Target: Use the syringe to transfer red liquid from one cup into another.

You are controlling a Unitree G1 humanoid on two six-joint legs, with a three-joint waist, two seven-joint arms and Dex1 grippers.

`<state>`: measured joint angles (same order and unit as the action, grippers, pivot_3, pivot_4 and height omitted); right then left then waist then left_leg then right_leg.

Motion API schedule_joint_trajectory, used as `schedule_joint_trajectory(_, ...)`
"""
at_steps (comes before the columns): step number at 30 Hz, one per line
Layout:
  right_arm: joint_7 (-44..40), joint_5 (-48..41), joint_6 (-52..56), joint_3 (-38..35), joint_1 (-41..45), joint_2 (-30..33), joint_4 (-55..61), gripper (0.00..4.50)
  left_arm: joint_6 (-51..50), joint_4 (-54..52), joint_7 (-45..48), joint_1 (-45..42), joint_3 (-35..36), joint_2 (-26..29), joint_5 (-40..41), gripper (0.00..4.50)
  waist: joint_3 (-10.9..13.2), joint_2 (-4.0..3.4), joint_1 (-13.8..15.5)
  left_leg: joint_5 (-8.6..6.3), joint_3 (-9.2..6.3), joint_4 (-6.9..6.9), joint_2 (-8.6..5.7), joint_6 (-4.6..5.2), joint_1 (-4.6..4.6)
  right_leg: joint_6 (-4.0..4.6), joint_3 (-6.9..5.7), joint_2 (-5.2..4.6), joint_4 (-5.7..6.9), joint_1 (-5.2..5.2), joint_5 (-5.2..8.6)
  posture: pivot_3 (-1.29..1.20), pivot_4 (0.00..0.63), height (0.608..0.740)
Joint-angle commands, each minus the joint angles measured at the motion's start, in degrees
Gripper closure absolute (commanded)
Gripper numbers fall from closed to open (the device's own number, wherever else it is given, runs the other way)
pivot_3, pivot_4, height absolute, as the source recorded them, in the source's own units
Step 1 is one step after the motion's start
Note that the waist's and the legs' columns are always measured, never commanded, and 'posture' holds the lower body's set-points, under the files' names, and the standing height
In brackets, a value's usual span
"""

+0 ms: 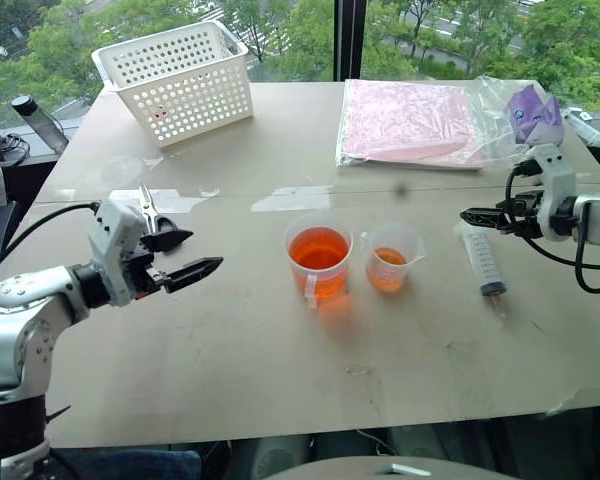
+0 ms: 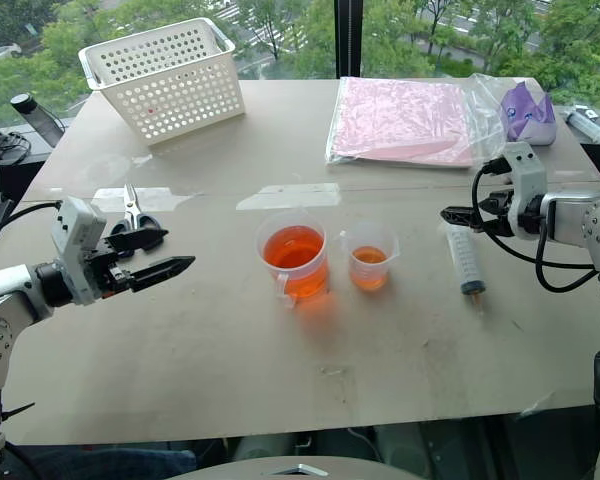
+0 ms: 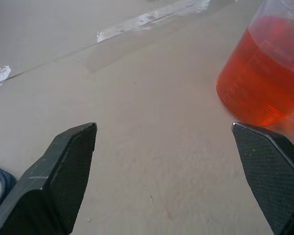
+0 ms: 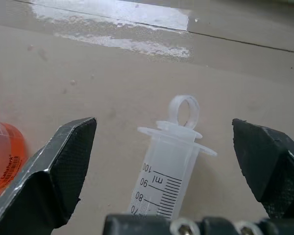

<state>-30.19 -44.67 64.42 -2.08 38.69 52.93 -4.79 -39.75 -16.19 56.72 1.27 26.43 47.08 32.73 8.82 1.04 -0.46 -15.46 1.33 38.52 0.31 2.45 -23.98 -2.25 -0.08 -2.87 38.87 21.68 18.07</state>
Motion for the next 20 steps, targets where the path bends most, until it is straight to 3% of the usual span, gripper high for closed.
schedule_joint_trajectory(1,-8.9,0.0,-10.0,-8.6,-8.6,2.4,8.6,0.04,3.8,-7.9,-1.2,6.9,0.2,-2.5,-0.6,0.0,0.0,0.01,0.2,0.0,-0.03,-0.05,0.0,0.0,-0.04,0.0,-0.06,0.0,-0.01,0.01,0.0,0.0,0.15,0.74)
schedule_joint_trajectory(4,-15.6,1.4,-19.7,-14.6,-23.3,0.8,17.5,0.04,8.5,-11.0,-3.5,13.3,-2.2,-6.2,-3.6,0.0,-0.1,0.01,0.7,-0.02,-0.03,-0.16,0.0,0.03,-0.01,-0.01,-0.07,-0.02,0.0,-0.07,0.0,0.0,0.15,0.74)
schedule_joint_trajectory(7,-21.5,0.3,-30.0,-20.1,-39.0,-7.0,25.9,0.04,13.7,-12.5,-4.8,19.0,-5.1,-9.7,-6.6,0.0,-0.1,0.02,1.1,-0.04,-0.03,-0.14,0.0,0.07,0.09,0.0,-0.07,-0.01,-0.05,-0.11,0.0,0.0,0.15,0.74)
schedule_joint_trajectory(11,-29.8,8.2,-46.3,-17.3,-54.0,-13.3,28.1,0.04,21.4,-11.4,-3.0,26.4,-9.3,-10.5,-11.3,0.0,-0.3,-0.31,1.0,-0.18,-0.08,-0.13,0.0,0.3,0.53,0.01,-0.09,0.0,0.03,-0.5,0.0,0.0,0.15,0.74)
schedule_joint_trajectory(15,-31.5,12.7,-55.3,-13.7,-56.7,-18.7,21.1,0.04,25.9,-10.2,-5.8,28.7,-12.6,-13.6,-13.7,0.0,-0.4,-0.36,0.1,-0.3,-0.02,-0.23,0.01,0.41,2.04,0.3,-0.01,-0.15,-0.22,-1.92,0.16,0.0,0.15,0.74)
schedule_joint_trajectory(20,-34.0,17.0,-62.5,-11.9,-56.0,-19.2,14.3,0.04,25.8,-11.6,-7.7,29.8,-12.6,-15.0,-12.5,0.0,-0.5,-0.53,-0.1,-0.32,0.03,-0.26,0.01,0.45,2.15,0.34,0.01,-0.22,-0.41,-2.08,0.18,0.0,0.15,0.74)
